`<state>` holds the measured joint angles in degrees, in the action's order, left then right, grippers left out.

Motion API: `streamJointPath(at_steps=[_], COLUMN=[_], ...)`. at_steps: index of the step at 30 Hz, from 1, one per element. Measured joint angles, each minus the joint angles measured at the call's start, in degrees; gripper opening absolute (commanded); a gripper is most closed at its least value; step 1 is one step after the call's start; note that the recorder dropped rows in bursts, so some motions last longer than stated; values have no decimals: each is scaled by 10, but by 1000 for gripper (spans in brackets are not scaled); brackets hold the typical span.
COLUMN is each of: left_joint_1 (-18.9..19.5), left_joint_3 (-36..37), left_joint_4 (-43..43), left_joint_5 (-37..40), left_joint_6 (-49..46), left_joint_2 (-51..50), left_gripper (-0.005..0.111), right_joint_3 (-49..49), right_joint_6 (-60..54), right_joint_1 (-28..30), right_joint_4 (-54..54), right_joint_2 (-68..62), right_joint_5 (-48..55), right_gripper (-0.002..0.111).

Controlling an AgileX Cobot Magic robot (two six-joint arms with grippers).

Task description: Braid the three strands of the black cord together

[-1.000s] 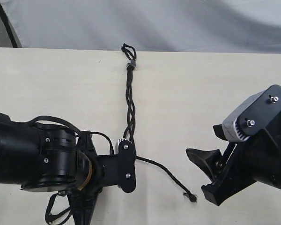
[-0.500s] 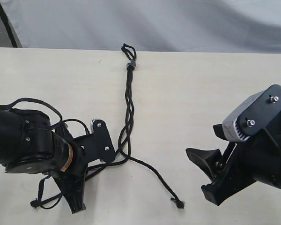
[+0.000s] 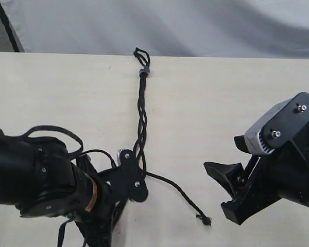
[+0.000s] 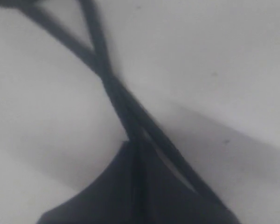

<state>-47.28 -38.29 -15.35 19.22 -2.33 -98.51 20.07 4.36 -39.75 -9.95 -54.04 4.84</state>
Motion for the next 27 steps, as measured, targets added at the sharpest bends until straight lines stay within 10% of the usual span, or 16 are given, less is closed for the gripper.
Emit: streamJointPath(at_steps=[27], left_joint_1=[-15], left_joint_3=[-32], left_joint_4=[-22], left_joint_5=[-17], left_joint_6=[-24], left_joint_2=[-11], left_gripper=[0], right_joint_3=[0], right_joint_6=[18], right_joint_1=[0], right_joint_4=[0], right_joint_2=[0], right_joint_5=[-3], right_gripper=[65])
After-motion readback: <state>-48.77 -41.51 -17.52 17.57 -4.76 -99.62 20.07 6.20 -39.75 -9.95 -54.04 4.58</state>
